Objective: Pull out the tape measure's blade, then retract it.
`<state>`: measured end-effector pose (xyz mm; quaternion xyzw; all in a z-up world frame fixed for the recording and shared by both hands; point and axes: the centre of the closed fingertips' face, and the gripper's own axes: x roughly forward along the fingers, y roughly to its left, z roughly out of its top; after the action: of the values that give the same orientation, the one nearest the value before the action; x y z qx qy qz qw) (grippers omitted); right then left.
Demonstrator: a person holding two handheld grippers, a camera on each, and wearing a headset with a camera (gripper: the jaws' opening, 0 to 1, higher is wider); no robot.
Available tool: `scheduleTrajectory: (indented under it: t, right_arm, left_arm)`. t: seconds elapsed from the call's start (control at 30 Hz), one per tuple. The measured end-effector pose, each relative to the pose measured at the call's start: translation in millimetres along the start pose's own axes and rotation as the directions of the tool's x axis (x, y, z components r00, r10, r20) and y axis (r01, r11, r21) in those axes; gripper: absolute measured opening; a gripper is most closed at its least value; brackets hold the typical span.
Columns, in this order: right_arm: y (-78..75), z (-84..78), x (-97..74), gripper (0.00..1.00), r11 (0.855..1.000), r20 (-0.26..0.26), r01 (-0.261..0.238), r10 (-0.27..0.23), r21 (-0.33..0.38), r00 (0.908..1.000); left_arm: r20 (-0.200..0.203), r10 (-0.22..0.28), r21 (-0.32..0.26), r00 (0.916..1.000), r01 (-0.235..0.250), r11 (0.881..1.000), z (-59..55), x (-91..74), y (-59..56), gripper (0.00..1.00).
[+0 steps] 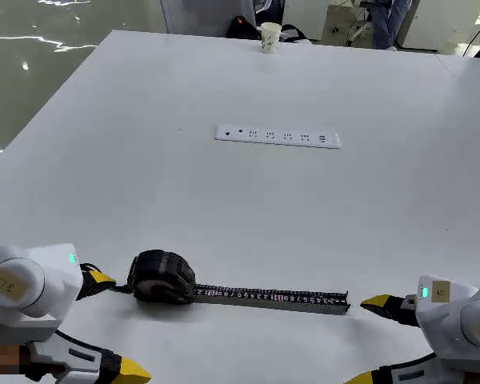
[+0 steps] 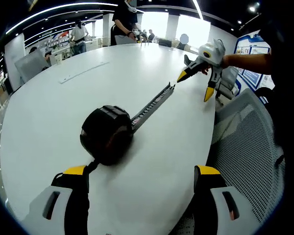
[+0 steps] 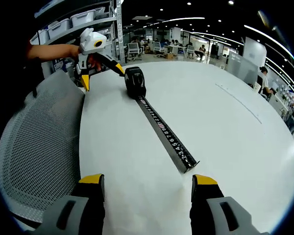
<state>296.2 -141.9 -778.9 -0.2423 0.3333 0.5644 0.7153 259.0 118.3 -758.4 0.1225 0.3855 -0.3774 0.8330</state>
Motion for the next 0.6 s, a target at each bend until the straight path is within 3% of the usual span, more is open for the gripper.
scheduleTrajectory:
  t: [0.2,0.4,0.6]
  right_arm:
    - [5.9,5.2,-1.3,0.77,0.998,0.028,0.029,-0.031,0.061,0.9991]
    - [13.4,8.6,-2.2,0.84,0.994,0.036,0.051,-0.055,0.099,0.9979]
    - [20.0,14.3,-2.8,0.88,0.986,0.059,0.069,-0.079,0.152,0.9951]
  left_arm:
    - [0.045,0.052,-0.053,0.9976,-0.05,0.997,5.9,-3.4,-0.7,0.91]
    - [0.044,0.074,-0.079,0.9963,-0.07,0.994,4.8,-5.2,-6.8,0.95]
    - [0.071,0.092,-0.118,0.9932,-0.083,0.99,5.9,-4.7,-12.5,0.97]
